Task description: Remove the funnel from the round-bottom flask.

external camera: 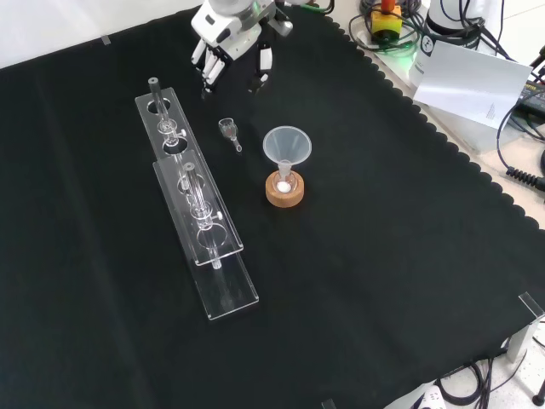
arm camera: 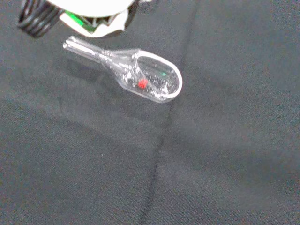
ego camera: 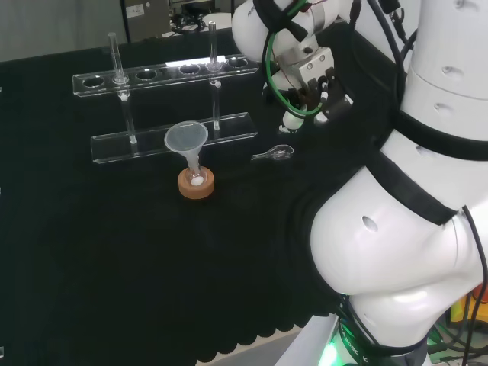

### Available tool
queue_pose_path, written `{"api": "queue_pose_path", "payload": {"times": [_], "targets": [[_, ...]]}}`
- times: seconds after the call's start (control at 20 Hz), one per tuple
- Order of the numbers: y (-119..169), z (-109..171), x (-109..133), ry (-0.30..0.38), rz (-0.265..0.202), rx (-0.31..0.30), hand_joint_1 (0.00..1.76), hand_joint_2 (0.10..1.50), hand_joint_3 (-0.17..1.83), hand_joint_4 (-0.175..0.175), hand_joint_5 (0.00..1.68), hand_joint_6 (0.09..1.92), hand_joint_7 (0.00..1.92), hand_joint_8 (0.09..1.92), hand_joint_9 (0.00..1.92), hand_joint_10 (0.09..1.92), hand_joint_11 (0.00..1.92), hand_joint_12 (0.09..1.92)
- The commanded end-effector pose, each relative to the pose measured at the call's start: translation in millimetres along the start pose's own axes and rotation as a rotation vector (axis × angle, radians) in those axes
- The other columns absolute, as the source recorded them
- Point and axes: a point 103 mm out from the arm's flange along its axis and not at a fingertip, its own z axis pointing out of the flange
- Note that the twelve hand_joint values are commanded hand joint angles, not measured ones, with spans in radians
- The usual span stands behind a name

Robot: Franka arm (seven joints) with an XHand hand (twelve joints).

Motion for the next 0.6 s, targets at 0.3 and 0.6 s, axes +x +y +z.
{"api": "queue_pose_path", "payload": {"times": [0.3, 0.6], "targets": [[-71.2, -46.3, 52.3, 0.01, -0.021, -0.033, 0.88, 0.59, 0.68, -0.046, 0.42, 0.41, 0.56, 0.7, 0.98, 0.09, 0.47, 1.27], [-76.9, -70.2, 81.9, 0.0, -0.084, -0.013, 0.85, 0.58, 0.68, -0.052, 0.37, 0.34, 0.52, 0.7, 0.96, 0.09, 0.46, 1.28]]}}
